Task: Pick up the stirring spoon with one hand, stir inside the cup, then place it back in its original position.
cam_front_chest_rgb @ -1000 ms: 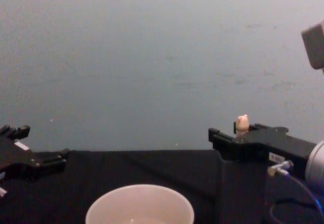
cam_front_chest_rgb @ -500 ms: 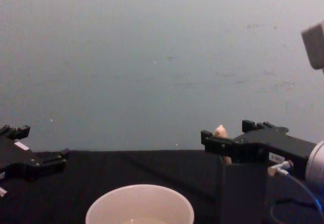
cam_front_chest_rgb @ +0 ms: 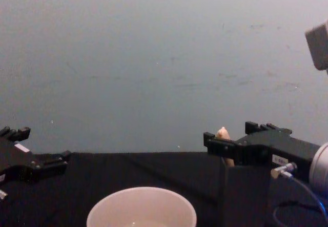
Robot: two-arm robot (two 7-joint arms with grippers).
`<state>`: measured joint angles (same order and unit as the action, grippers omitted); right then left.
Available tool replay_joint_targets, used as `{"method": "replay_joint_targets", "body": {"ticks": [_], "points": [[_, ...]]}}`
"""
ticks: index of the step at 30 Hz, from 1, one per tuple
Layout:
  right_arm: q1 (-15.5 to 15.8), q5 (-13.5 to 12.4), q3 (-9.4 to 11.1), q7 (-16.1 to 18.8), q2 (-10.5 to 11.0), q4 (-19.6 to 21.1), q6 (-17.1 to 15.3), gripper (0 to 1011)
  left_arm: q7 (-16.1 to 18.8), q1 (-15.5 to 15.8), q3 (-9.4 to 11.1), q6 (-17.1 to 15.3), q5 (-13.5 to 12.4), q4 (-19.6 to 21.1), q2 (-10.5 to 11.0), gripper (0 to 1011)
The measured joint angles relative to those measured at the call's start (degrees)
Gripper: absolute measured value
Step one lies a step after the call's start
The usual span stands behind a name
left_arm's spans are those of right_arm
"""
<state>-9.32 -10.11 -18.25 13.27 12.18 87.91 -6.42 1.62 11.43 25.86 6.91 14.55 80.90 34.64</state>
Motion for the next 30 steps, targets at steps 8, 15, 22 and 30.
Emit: {"method": "replay_joint_targets", "body": {"ticks": [8,15,22,30], "points": [[0.00,0.00,0.00,0.00,0.00,0.00,0.00,1002,0.00,0.00,0.00,0.00,0.00,0.00,0.00,1001],[0.09,-1.54,0.98,0.98,-0.35,1.64,0.28,1002,0.00,0.00,0.00,0.00,0.00,0.00,0.00,1001],[0.23,-4.62,2.78,1.27,-1.00,5.01,1.24,1002,0.00,0.00,0.00,0.00,0.00,0.00,0.00,1002],[-0.63,-6.77,5.12,-0.71,-1.80,6.40,2.40,1002,0.00,0.00,0.00,0.00,0.00,0.00,0.00,1001]]}}
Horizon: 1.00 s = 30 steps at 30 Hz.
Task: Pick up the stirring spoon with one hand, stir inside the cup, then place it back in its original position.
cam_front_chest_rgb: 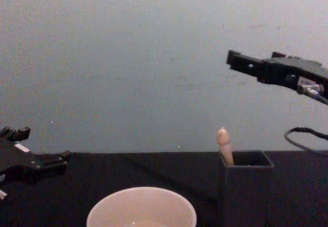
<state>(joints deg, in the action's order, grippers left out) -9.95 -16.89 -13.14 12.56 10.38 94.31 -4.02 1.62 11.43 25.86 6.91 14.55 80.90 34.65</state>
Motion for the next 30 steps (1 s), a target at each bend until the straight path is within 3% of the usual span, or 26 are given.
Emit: {"method": "replay_joint_targets", "body": {"ticks": [5,16,30], "points": [[-0.86,1.32,1.48,-3.14,-0.50,-1.94,1.38,1002,0.00,0.00,0.00,0.00,0.00,0.00,0.00,1001],[-1.48,9.16,2.70,-8.56,-0.83,-10.02,2.41,1002,0.00,0.00,0.00,0.00,0.00,0.00,0.00,1001],[0.48,13.78,2.25,-7.94,-0.30,-14.04,-0.77,1002,0.00,0.00,0.00,0.00,0.00,0.00,0.00,1001]]}}
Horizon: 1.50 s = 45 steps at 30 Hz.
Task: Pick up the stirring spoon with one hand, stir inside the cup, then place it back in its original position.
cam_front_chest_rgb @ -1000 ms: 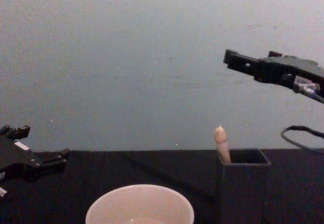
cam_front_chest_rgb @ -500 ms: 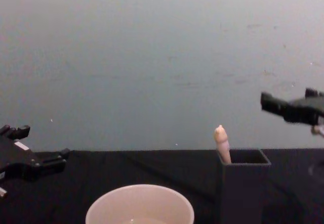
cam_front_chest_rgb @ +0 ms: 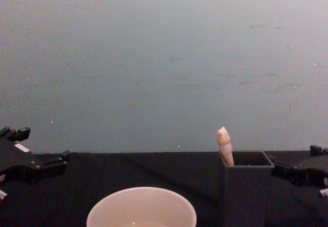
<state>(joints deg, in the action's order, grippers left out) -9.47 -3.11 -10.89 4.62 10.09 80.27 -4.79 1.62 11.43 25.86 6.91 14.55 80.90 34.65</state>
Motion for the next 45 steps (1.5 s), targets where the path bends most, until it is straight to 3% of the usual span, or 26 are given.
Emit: {"method": "replay_joint_targets", "body": {"ticks": [45], "points": [[0.23,0.57,-0.04,0.37,-0.02,-0.22,-0.36,1002,0.00,0.00,0.00,0.00,0.00,0.00,0.00,1001]]}}
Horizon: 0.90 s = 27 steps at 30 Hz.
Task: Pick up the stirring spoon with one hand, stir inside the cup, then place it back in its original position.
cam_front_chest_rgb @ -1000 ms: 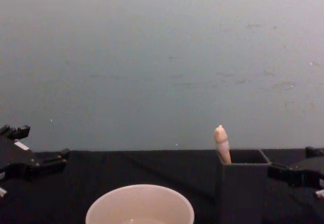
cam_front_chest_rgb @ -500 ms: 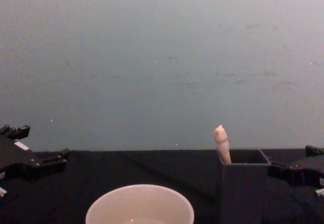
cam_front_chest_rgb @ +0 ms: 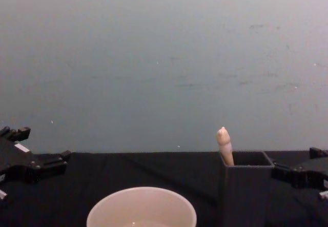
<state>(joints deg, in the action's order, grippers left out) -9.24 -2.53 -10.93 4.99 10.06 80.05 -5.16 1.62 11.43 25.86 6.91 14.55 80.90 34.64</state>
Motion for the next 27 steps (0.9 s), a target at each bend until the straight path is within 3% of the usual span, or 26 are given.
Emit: {"method": "replay_joint_targets", "body": {"ticks": [27], "points": [[0.00,-0.03,0.00,0.00,0.00,-0.01,0.00,1002,0.00,0.00,0.00,0.00,0.00,0.00,0.00,1001]]}}
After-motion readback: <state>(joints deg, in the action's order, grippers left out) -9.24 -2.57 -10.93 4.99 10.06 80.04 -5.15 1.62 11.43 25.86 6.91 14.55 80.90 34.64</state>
